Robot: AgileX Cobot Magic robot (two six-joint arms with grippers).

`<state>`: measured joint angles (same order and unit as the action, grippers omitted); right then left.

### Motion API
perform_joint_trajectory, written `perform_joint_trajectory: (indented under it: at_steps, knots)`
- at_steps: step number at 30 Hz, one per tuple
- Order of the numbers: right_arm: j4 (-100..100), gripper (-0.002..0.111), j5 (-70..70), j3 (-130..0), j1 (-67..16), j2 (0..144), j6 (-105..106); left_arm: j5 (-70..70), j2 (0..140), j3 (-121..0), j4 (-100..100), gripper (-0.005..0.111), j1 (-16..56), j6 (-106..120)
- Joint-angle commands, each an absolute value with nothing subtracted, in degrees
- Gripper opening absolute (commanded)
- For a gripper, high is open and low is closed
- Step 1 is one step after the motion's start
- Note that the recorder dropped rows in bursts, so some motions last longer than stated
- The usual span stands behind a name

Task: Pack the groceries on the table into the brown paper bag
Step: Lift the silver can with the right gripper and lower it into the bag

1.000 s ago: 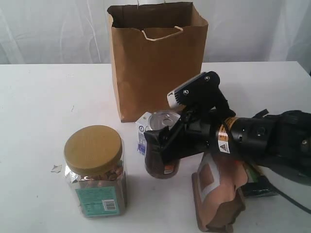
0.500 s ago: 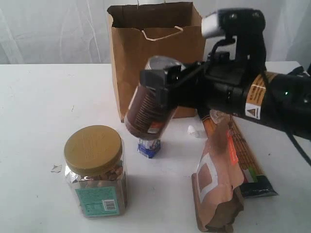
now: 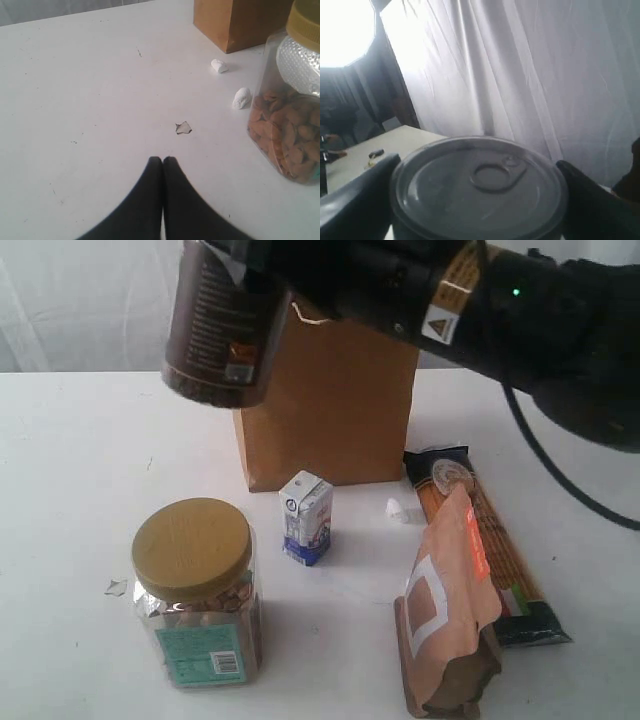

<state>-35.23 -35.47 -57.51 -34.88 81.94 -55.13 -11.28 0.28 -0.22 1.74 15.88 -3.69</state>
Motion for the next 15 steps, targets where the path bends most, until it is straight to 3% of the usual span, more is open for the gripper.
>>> perform_joint_trajectory:
  at_steps: [1, 15]
  knots:
    - [-26.55, 0.000, -43.45, -62.86, -34.89, 87.60, -55.65, -11.14, 0.00, 0.00, 1.71, 0.000, 16.11, -3.59]
    - [-3.40, 0.000, -58.40, -68.05, -34.78, 95.58, -41.14, -11.14, 0.00, 0.00, 1.71, 0.000, 16.11, -3.59]
